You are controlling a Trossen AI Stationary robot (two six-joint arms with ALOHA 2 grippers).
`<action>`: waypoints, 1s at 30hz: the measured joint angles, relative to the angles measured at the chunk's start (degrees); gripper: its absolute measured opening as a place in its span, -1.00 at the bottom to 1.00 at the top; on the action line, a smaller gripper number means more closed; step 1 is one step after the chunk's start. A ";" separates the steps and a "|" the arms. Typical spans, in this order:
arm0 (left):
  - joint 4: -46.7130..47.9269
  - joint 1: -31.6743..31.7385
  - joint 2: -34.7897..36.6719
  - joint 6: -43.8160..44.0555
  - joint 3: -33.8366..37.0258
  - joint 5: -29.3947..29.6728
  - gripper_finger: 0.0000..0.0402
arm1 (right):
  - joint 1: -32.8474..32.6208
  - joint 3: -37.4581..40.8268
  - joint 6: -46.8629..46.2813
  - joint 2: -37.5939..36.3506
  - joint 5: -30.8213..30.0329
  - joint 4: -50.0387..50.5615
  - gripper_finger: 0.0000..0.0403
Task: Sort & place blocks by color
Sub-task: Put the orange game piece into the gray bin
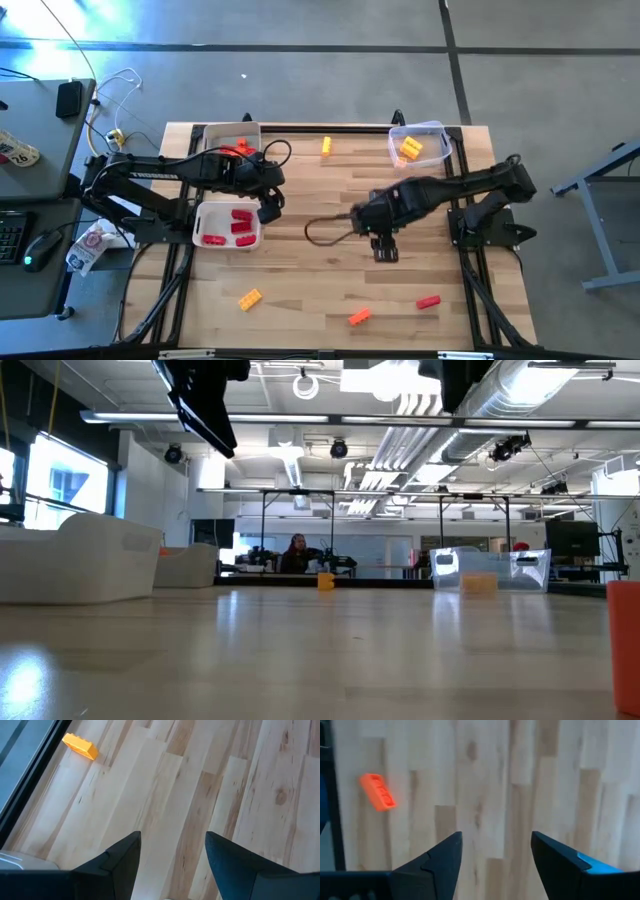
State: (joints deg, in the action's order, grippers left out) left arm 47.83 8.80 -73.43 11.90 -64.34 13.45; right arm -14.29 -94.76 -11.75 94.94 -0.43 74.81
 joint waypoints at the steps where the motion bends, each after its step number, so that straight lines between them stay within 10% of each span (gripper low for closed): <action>1: 0.02 0.00 0.00 -0.02 0.00 0.00 0.04 | -1.08 0.00 0.08 0.00 0.00 -0.79 0.10; 30: 0.13 0.01 0.02 -0.02 -0.02 -0.98 0.04 | -19.36 -0.02 -0.25 17.79 0.17 -13.75 0.08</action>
State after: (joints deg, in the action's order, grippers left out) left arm 47.97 8.80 -73.41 11.88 -64.36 12.47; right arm -33.65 -94.78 -12.00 112.73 -0.26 61.07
